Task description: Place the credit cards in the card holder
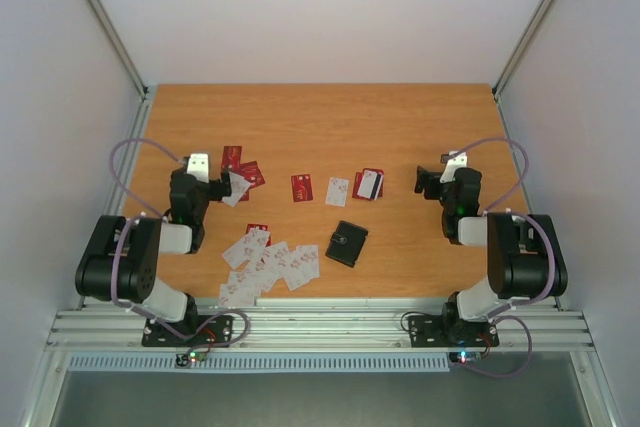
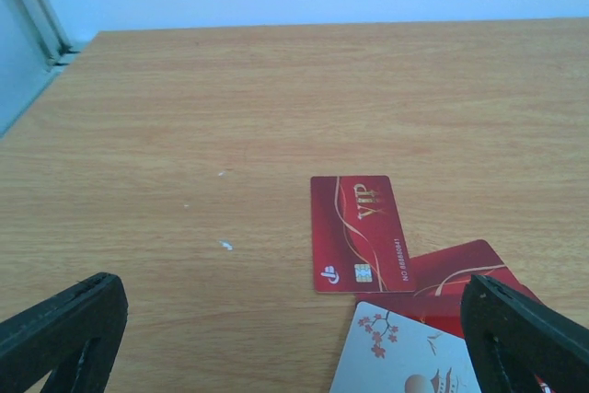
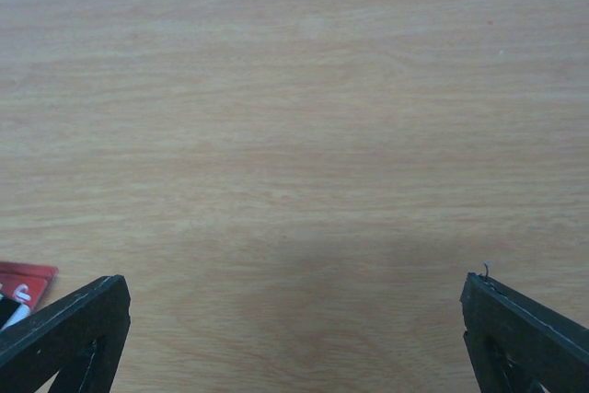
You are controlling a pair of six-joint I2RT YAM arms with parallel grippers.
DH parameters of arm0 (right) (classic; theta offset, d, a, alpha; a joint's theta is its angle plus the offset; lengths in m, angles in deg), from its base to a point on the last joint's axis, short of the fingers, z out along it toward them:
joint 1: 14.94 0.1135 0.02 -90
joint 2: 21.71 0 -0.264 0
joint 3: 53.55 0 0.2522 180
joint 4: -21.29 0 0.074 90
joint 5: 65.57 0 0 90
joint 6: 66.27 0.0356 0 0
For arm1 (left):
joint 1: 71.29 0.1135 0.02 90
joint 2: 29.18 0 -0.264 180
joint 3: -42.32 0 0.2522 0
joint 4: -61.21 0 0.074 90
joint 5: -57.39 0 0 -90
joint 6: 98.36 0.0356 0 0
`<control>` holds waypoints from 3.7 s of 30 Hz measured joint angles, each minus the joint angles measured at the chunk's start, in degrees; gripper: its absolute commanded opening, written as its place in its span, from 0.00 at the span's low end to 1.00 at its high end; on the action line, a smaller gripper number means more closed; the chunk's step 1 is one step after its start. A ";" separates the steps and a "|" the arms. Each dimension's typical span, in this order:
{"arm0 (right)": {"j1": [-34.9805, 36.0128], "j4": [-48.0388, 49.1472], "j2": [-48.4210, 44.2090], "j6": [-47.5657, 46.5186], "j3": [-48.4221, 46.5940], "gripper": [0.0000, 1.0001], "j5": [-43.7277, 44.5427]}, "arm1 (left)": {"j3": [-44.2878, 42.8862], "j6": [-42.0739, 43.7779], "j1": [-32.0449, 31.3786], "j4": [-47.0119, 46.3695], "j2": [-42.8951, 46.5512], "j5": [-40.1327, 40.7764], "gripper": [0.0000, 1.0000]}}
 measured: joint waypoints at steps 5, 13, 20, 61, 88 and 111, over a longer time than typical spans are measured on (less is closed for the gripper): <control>0.02 -5.81 -6.99 0.39 -1.27 0.98 1.36 | 5.79 -0.59 0.02 -1.64 9.35 3.37 0.99; 1.18 -23.06 -17.33 1.88 -12.83 0.98 3.02 | 4.50 -0.83 0.00 10.16 33.38 3.19 0.99; 2.34 -41.07 -21.57 3.08 -24.46 0.98 3.72 | -2.25 -1.53 0.00 27.69 43.30 2.45 1.00; 19.98 -107.16 -14.36 33.53 -31.67 0.84 -17.49 | -28.17 -27.28 -19.34 93.72 19.93 -17.90 0.74; 25.42 -83.84 3.50 44.04 -26.23 0.52 -24.24 | -47.43 -26.23 -37.27 86.14 -14.71 -26.86 0.48; 26.64 -76.22 8.61 44.48 -25.81 0.08 -30.40 | -49.33 -23.54 -38.23 86.03 -22.73 -31.87 0.41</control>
